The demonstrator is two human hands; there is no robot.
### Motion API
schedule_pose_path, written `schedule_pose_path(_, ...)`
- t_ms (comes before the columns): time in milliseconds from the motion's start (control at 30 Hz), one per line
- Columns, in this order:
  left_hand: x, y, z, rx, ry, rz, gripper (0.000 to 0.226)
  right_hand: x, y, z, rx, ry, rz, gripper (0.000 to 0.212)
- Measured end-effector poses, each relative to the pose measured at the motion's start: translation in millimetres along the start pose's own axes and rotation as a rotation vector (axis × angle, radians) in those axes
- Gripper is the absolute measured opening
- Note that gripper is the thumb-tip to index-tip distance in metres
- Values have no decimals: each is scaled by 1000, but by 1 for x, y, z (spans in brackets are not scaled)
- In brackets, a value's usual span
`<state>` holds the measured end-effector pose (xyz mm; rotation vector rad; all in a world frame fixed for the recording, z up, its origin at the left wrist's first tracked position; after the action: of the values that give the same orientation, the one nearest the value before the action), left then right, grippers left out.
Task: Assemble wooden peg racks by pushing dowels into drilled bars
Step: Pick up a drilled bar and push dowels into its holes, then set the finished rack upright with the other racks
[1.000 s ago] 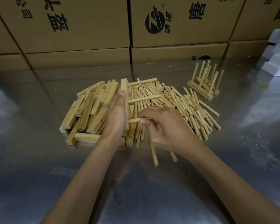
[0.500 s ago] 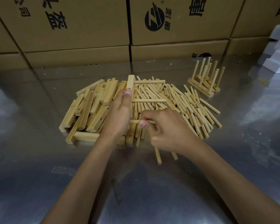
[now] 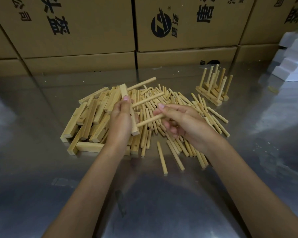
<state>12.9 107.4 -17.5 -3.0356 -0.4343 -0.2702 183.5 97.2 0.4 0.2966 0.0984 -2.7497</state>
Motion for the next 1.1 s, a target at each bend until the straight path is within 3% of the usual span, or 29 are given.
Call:
schedule_pose_path(67,-1,-2,-1,-17,74,30,32,-2,-1,-4,32,-53,-29,41)
schedule_pose_path(167,6,-1,-2,-69,198,130,31,8,-2,-13,93,67,-8,46)
schedule_pose_path(300,16,3,-5,-85,271,200,28,14,-6,-21,106,164,-82,35)
schedule_pose_path(533,25,4,0,-116,385,257,36,-15,-7,-7,-72,318,-282,12)
schedule_pose_path(700,32,6,14,-183,391,287,33,-41,-6,-8,-75,355,-406,13)
schedule_pose_path(767,34,7,16,-189,344,298,21,-58,-6,-7,-80,438,-453,19)
schedule_pose_path(867,34,6,19,-211,324,294,25,-101,0,-13,-22,542,-592,13)
schedule_pose_path(967,32,6,19,-211,300,281,27,-155,17,-29,72,539,-764,29)
schedule_pose_path(1100,30,6,21,-216,266,259,25,-211,47,-60,251,558,-896,34)
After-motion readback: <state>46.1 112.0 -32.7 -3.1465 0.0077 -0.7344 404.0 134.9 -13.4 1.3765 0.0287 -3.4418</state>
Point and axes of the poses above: each hand's wrist, its own y-axis away from the middle knuckle, its own x-axis out of the palm, z = x × y, the point moved 10 cm from there along -y, towards the middle knuckle, and after that the axes turned 9 degrees about y, right-handed, at the moved point
